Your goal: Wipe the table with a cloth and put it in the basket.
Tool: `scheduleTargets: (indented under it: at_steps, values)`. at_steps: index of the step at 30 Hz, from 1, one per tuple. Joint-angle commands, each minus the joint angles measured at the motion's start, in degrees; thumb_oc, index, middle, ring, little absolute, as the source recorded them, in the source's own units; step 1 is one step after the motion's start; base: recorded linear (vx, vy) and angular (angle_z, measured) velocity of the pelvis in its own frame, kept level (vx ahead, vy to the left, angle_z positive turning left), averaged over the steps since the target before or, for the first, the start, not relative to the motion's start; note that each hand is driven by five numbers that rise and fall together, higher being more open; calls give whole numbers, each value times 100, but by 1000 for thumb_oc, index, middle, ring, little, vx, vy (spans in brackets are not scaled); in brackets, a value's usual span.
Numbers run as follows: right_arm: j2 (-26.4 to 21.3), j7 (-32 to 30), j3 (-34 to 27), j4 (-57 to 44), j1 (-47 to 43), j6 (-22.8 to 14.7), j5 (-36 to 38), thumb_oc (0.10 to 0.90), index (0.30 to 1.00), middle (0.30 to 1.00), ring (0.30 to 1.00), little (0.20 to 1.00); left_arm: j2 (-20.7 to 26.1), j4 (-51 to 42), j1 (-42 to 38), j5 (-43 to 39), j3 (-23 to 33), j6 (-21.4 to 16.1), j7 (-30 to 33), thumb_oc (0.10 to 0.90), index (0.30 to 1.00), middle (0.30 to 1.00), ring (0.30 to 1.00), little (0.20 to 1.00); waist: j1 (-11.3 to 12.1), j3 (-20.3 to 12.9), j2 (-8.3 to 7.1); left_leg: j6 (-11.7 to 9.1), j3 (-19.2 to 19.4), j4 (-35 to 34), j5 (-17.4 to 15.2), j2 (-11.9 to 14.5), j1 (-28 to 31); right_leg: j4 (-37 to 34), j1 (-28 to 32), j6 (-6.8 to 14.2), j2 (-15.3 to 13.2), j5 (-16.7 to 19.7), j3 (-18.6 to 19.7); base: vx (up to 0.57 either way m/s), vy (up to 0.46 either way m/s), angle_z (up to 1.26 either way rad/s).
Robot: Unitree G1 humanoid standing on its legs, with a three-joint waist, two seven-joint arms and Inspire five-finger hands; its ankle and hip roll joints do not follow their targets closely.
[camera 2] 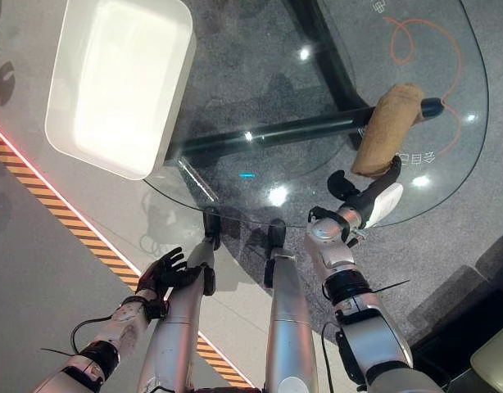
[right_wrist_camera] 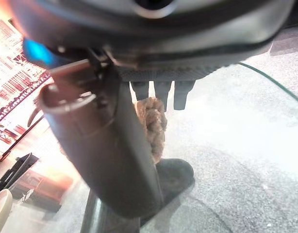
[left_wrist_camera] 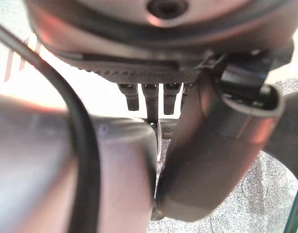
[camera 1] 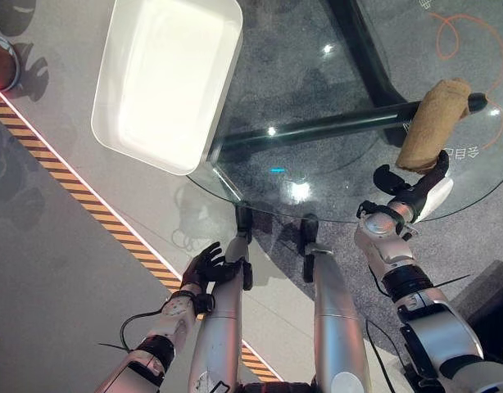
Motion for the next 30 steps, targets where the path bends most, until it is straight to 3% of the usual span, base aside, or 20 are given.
scheduleTargets:
  at_steps: [1, 10, 16, 23, 30]
  values:
    - [-726, -657, -302, -552, -57, -298, -60, 800, 900, 900, 900, 900, -434, -92, 299, -76, -294, 129, -76, 800, 900, 900, 900, 900, -7, -87, 104, 357, -31, 1316, -891, -400, -245, -1429, 147, 24, 335, 1257, 65, 0, 0, 0]
    - [-885, -699, -404, -486, -208, -245, 116, 800, 900, 900, 900, 900, -397, -161, 292, -92, -319, 180, -94, 800, 900, 900, 900, 900, 6, -87, 128, 348, -33, 1381, -901, -393, -358, -1400, 43, 38, 320, 1274, 52, 0, 0, 0]
    - [-918, -696, -456, -451, -305, -481, 323, 800, 900, 900, 900, 900, -392, -261, 315, -109, -378, 207, -50, 800, 900, 900, 900, 900, 18, -87, 157, 353, -34, 1400, -917, -390, -421, -1374, -30, 29, 327, 1264, 47, 0, 0, 0]
    - [-974, -645, -450, -373, -459, -456, 420, 800, 900, 900, 900, 900, -365, -252, 289, -127, -401, 227, -78, 800, 900, 900, 900, 900, 36, -87, 169, 342, -39, 1414, -905, -394, -457, -1354, -55, 27, 330, 1256, 32, 0, 0, 0]
    - [-1002, -374, -381, -210, -508, -441, 508, 800, 900, 900, 900, 900, -361, -241, 281, -156, -418, 222, -116, 800, 900, 900, 900, 900, 52, -87, 189, 335, -43, 1438, -916, -392, -500, -1315, -108, 28, 315, 1244, 11, 0, 0, 0]
